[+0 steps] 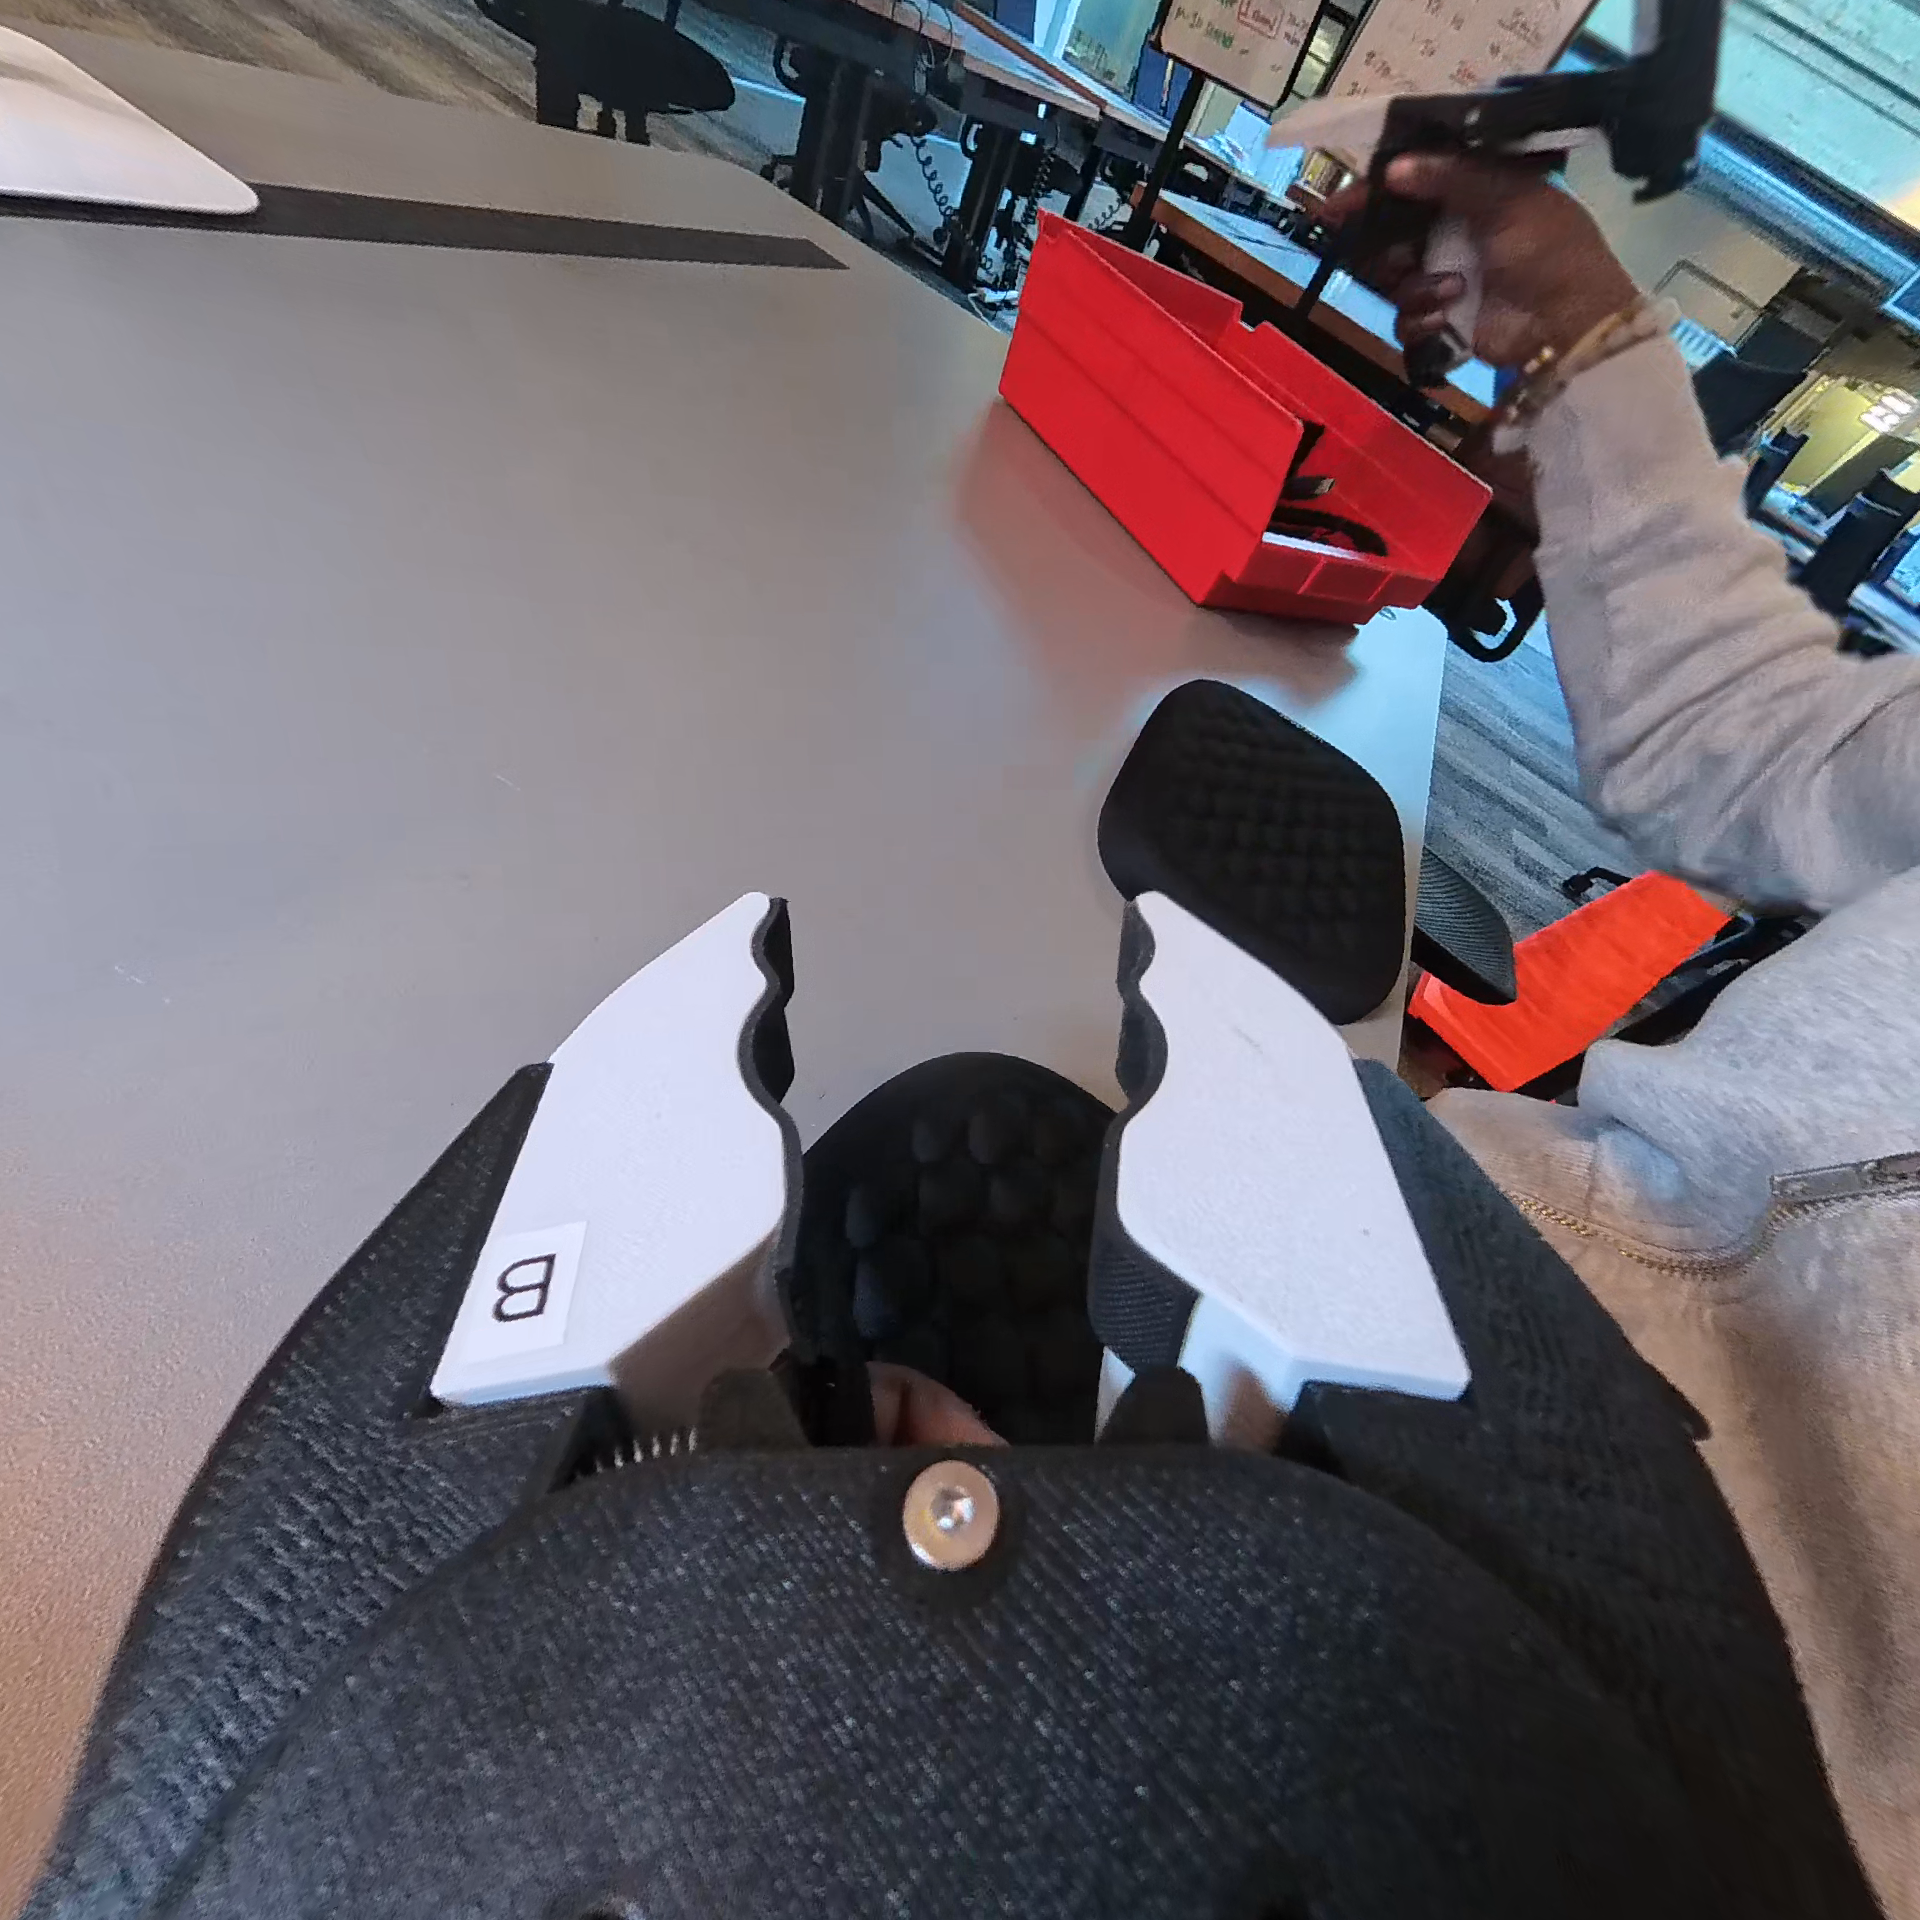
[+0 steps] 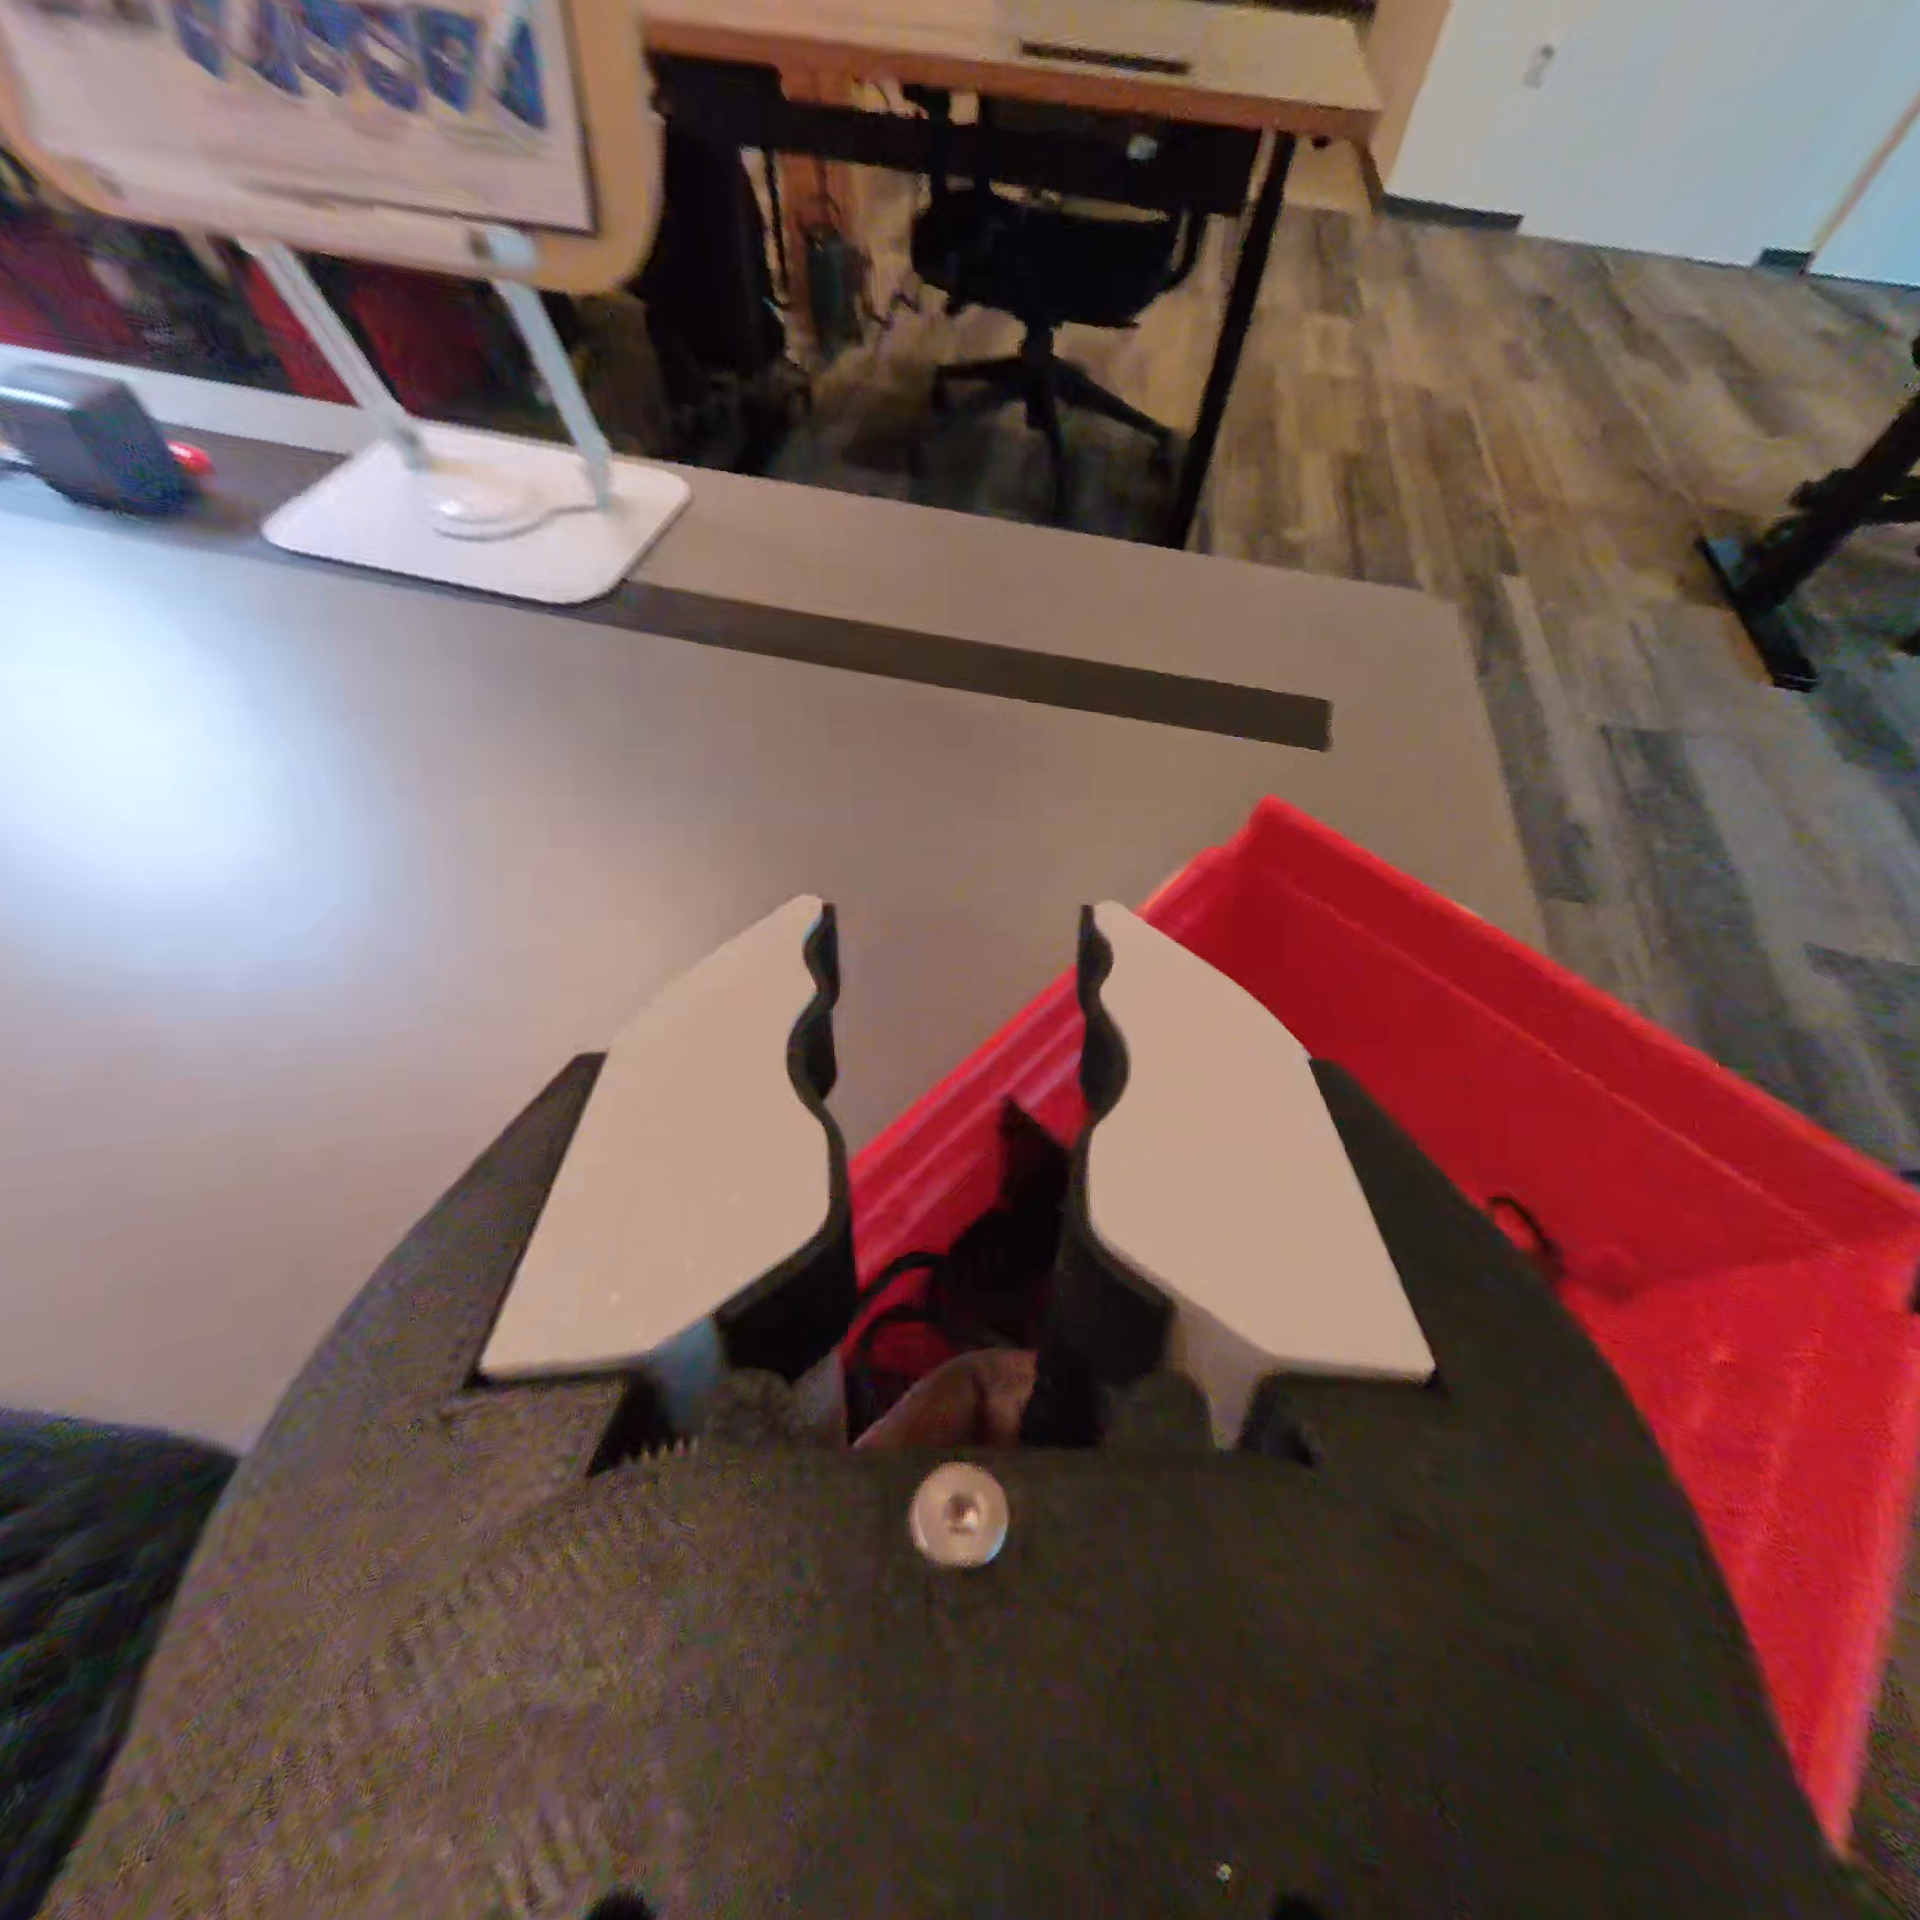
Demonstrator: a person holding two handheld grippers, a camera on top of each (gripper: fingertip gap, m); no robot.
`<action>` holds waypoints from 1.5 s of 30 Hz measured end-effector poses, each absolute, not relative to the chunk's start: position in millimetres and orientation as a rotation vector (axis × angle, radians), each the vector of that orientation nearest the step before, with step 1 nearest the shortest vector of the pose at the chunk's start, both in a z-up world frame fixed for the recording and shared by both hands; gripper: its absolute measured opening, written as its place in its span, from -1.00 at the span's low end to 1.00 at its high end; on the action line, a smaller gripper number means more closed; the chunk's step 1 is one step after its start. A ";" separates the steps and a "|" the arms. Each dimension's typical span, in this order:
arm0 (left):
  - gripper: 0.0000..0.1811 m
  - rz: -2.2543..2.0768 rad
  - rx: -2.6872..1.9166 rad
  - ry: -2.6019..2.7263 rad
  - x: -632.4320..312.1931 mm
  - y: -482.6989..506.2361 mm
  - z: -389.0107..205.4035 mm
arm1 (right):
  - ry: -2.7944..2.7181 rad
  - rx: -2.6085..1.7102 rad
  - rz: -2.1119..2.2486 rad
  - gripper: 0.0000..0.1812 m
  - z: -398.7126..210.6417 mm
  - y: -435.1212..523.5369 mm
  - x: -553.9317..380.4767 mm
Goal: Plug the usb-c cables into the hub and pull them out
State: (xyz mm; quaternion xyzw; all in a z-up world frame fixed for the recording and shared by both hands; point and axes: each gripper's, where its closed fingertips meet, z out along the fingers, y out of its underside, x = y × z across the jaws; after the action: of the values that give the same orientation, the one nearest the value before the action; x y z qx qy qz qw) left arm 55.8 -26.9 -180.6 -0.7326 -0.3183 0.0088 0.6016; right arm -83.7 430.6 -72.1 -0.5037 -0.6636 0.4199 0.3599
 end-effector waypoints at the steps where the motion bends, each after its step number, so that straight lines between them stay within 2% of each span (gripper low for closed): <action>1: -0.33 0.019 -1.692 -0.736 55.9 -27.0 -180.1 | -1.711 -1.287 1.127 -0.43 -68.9 412.7 -71.2; 3: -0.33 0.023 -1.684 -0.732 56.1 -27.6 -178.6 | -1.724 -1.262 1.106 -0.32 -73.2 388.6 -39.7; 8: -0.33 0.037 -1.688 -0.726 56.4 -27.5 -178.5 | -1.613 -1.432 1.069 -0.22 -122.4 364.6 21.7; 12: -0.33 0.035 -1.695 -0.717 57.5 -26.5 -178.8 | -1.701 -1.512 0.961 -0.07 -167.8 351.6 12.9; 14: -0.33 0.028 -1.696 -0.722 57.3 -26.5 -179.3 | -1.682 -1.525 0.843 -0.08 -175.2 354.2 2.0; 17: -0.33 0.027 -1.691 -0.722 57.0 -26.9 -178.8 | -1.689 -1.495 0.675 -0.14 -188.4 355.6 -7.0; 20: -0.33 0.016 -1.684 -0.729 56.6 -27.4 -178.8 | -1.682 -1.489 0.552 -0.28 -201.1 360.1 -10.2; 24: -0.33 0.016 -1.668 -0.726 56.8 -28.5 -176.9 | -1.556 -1.437 0.397 -0.78 -196.4 381.2 -12.5; 25: -0.33 0.012 -1.666 -0.728 56.7 -28.7 -176.7 | -1.535 -1.423 0.387 -0.84 -195.1 384.3 -13.5; 34: -0.33 0.017 -1.672 -0.730 56.7 -28.6 -177.4 | -1.554 -1.390 0.476 -0.82 -194.8 380.4 -17.7; 39: -0.33 0.023 -1.675 -0.727 57.0 -28.5 -177.4 | -1.621 -1.349 0.585 -0.76 -194.3 373.2 -17.4; 42: -0.33 0.012 -1.668 -0.732 56.6 -28.8 -177.3 | -1.559 -1.373 0.769 -0.40 -181.0 374.1 -14.6; 45: -0.33 0.003 -1.663 -0.740 55.9 -29.2 -177.4 | -1.517 -1.411 0.852 -0.32 -178.5 374.5 -16.0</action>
State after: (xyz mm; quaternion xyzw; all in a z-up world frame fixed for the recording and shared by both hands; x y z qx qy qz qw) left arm 55.9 -29.2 -177.4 -0.7215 -0.3210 0.0011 0.6136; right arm -16.0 374.5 -178.5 -0.5671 -0.6096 0.3422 0.4356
